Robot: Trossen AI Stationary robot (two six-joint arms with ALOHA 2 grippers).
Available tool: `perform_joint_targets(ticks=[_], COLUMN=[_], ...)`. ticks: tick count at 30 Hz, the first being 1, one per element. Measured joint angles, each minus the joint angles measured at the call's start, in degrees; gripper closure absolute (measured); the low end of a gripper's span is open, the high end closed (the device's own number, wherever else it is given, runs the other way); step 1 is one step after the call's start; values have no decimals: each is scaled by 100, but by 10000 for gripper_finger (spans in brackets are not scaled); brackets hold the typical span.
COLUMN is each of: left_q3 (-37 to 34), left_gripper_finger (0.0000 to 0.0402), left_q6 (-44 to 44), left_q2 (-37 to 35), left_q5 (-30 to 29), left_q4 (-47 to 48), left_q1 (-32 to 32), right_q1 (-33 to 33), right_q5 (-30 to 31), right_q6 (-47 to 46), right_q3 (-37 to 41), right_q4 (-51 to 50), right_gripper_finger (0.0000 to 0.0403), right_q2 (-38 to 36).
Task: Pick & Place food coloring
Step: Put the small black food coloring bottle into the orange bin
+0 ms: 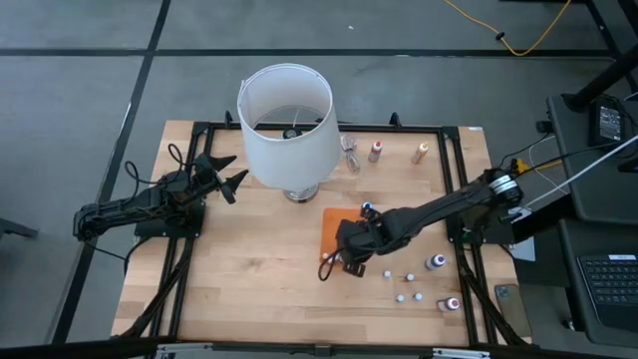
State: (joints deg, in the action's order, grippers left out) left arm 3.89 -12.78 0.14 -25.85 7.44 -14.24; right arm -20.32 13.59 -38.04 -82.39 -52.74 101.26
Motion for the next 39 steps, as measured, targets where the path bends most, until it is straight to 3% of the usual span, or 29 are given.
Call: perform_joint_targets(ticks=[6, 13, 25, 39], left_q3=[1, 1, 1, 1], left_gripper_finger=[79, 79, 79, 79], left_q6=[0, 0, 0, 0], left_q2=[0, 0, 0, 0], left_q5=[0, 0, 0, 0], left_q4=[1, 0, 0, 1], left_q1=[0, 0, 0, 0], right_q1=[24, 28, 26, -172], right_q5=[127, 134, 133, -367], right_q6=[-1271, -2443, -3246, -3619], right_q3=[115, 955, 2493, 3279], right_q4=[-673, -671, -665, 159], right_gripper_finger=[176, 174, 182, 183], right_q2=[-424, -978, -1774, -1846])
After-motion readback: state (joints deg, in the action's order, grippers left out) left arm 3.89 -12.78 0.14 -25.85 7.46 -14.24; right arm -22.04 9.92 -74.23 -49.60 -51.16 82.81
